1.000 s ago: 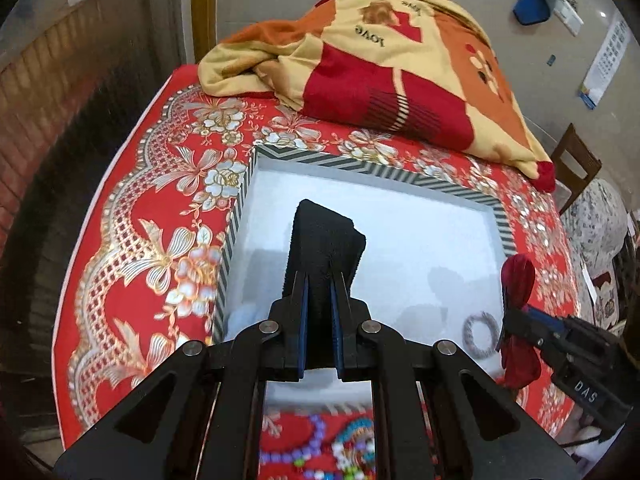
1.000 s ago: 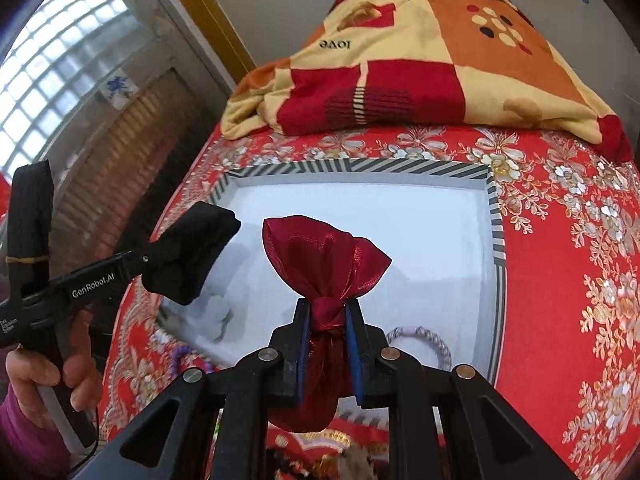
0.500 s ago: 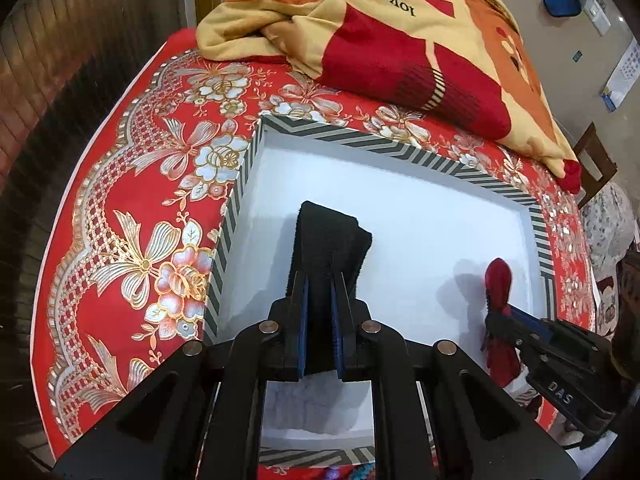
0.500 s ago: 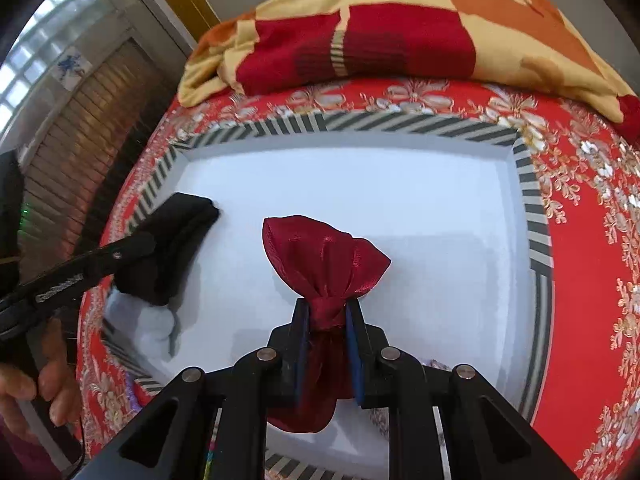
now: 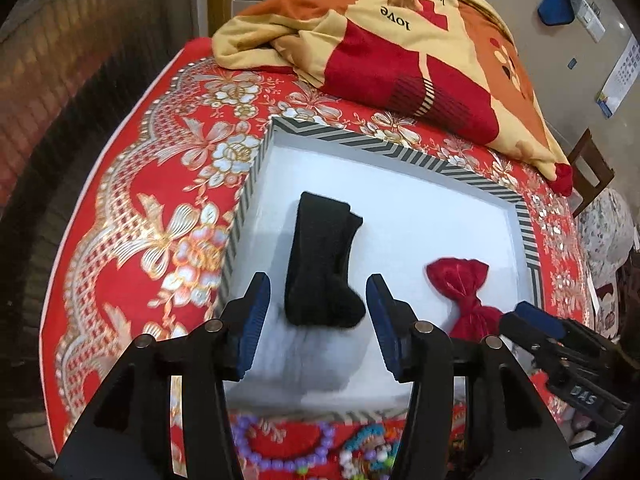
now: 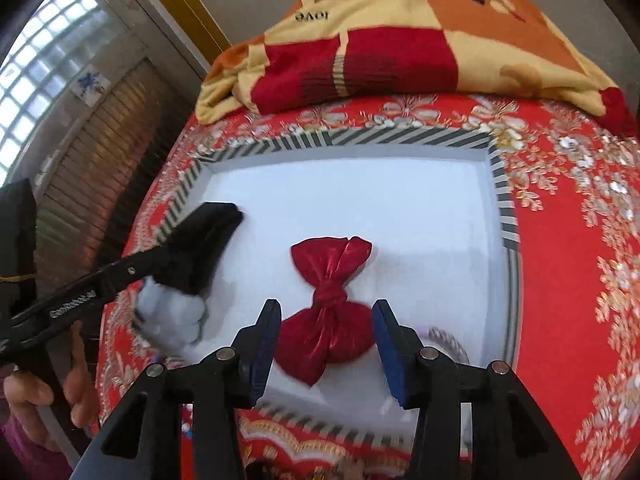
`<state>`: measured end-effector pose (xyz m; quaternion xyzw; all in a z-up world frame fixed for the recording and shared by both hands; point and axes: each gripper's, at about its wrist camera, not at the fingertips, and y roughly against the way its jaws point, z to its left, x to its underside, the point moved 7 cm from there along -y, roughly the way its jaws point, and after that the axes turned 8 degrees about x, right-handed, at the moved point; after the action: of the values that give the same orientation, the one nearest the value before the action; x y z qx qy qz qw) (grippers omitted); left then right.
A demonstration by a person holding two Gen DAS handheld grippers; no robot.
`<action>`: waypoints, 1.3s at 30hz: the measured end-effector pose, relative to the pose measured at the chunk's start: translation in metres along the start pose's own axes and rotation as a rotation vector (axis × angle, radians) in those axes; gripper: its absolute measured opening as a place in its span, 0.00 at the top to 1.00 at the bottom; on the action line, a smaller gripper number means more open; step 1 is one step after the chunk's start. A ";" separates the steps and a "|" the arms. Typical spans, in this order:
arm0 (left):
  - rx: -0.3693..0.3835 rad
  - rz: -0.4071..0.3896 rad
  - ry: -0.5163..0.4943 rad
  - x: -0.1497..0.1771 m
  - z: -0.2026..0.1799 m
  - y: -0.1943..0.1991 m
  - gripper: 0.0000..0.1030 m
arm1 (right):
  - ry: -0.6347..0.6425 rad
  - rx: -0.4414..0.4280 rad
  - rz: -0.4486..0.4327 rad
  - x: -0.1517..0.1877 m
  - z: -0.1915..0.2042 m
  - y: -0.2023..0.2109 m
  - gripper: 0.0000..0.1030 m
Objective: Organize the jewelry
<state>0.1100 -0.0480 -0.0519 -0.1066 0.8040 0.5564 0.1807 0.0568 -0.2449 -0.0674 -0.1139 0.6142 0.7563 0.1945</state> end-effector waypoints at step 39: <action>-0.049 -0.079 -0.081 0.156 -0.066 0.109 0.52 | 0.043 0.033 -0.148 0.135 -0.007 0.140 0.54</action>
<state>-0.0847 -0.0659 -0.0013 -0.1199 0.7773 0.5722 0.2324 -0.1257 -0.2549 -0.0007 -0.1719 0.6206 0.7269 0.2385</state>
